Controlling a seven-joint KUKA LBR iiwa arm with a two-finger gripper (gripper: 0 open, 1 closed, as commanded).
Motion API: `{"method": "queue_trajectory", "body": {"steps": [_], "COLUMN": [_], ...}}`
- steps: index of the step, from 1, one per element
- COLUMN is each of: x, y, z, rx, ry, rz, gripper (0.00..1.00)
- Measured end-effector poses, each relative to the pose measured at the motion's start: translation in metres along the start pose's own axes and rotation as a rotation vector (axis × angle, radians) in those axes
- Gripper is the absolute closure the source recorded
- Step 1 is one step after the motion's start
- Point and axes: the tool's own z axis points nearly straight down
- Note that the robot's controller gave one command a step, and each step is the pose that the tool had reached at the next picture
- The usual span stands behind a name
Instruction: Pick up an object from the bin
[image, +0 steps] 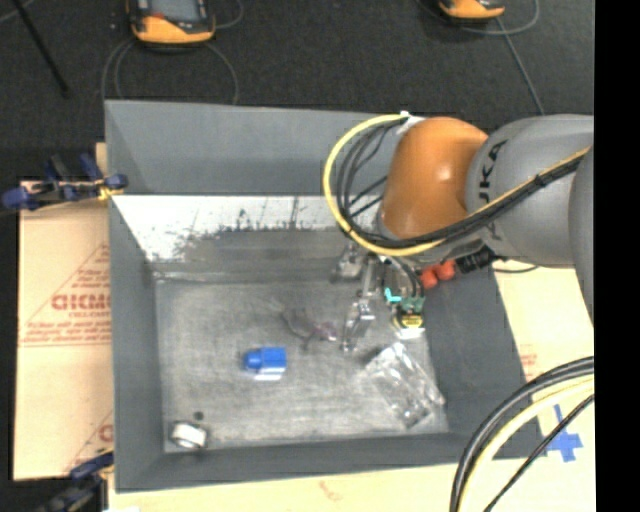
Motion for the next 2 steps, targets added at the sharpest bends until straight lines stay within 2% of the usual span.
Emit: {"method": "queue_trajectory", "body": {"steps": [1, 2], "x": [-0.004, 0.001], "y": [0.019, 0.021], "z": [0.074, 0.043], "rx": [-0.001, -0.001], "ry": [-0.016, -0.011], "rz": [0.011, 0.065], "gripper": [0.00, 0.00]}}
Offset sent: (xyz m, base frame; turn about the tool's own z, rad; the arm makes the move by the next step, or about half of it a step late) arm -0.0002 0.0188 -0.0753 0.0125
